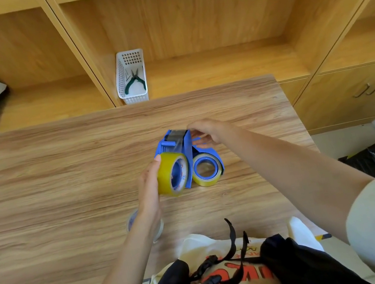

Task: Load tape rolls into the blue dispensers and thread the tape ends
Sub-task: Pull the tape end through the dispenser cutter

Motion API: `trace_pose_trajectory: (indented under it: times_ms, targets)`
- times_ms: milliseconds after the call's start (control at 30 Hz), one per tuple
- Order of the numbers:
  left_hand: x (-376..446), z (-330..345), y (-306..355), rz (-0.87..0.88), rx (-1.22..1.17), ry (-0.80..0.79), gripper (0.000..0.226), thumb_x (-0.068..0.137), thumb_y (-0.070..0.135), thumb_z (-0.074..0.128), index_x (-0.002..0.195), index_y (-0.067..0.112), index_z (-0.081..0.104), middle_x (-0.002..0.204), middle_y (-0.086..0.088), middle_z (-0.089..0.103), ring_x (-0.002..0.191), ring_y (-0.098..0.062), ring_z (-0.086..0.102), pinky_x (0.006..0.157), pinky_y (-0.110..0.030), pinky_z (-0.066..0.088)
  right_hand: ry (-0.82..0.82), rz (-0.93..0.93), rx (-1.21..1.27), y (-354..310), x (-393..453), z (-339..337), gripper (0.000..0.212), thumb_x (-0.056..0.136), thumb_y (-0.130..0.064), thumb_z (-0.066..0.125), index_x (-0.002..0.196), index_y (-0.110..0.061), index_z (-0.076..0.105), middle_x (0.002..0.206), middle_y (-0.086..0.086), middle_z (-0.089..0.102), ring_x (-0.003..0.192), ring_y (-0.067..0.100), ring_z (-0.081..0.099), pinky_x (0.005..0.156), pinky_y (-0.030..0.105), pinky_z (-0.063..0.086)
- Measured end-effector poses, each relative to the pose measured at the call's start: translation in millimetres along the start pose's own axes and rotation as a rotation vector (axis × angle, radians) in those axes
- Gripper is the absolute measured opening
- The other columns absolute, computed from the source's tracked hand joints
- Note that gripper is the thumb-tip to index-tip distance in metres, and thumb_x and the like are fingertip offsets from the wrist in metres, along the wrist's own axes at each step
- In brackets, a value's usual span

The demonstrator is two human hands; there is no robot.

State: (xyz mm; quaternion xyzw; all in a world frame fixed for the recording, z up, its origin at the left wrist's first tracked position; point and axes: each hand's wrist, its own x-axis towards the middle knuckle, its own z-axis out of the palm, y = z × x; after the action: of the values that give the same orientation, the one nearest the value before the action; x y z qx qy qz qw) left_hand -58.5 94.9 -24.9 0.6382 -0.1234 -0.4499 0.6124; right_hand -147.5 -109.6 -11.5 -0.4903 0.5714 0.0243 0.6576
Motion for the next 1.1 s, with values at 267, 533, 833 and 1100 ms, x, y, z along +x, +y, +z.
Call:
trace_pose_trajectory:
  times_ms: [267, 533, 833, 1100]
  targets:
    - [5, 3, 10, 0.041, 0.041, 0.056, 0.027, 0.092, 0.037, 0.062, 0.075, 0.016, 0.064, 0.072, -0.003, 0.061, 0.070, -0.017, 0.056, 0.068, -0.031, 0.045, -0.190, 0.154, 0.386, 6, 4, 7, 0.012, 0.095, -0.016, 0.053, 0.084, -0.013, 0.058, 0.086, 0.004, 0.067, 0.079, 0.023, 0.064, 0.078, 0.034, 0.054]
    - [11, 5, 8, -0.001, 0.058, 0.070, 0.029, 0.088, 0.041, 0.064, 0.085, 0.012, 0.068, 0.075, -0.004, 0.066, 0.073, -0.019, 0.060, 0.077, -0.034, 0.047, -0.239, 0.155, 0.440, 12, 7, 8, 0.010, 0.094, -0.015, 0.051, 0.102, -0.012, 0.057, 0.094, 0.007, 0.067, 0.081, 0.024, 0.067, 0.072, 0.035, 0.056]
    - [16, 7, 6, -0.017, 0.068, 0.127, 0.029, 0.090, 0.037, 0.063, 0.072, 0.014, 0.064, 0.061, 0.003, 0.063, 0.058, -0.011, 0.058, 0.068, -0.029, 0.045, -0.171, 0.144, 0.456, 8, 10, 9, 0.011, 0.096, -0.010, 0.052, 0.105, -0.007, 0.059, 0.093, 0.013, 0.068, 0.083, 0.026, 0.067, 0.075, 0.038, 0.058]
    - [31, 3, 5, -0.117, 0.006, 0.171, 0.024, 0.089, 0.037, 0.063, 0.073, 0.020, 0.065, 0.055, 0.011, 0.065, 0.058, -0.011, 0.059, 0.070, -0.031, 0.046, -0.166, 0.100, 0.449, 5, 13, 19, 0.023, 0.100, -0.004, 0.043, 0.117, -0.006, 0.058, 0.120, 0.013, 0.062, 0.099, 0.026, 0.064, 0.090, 0.037, 0.051]
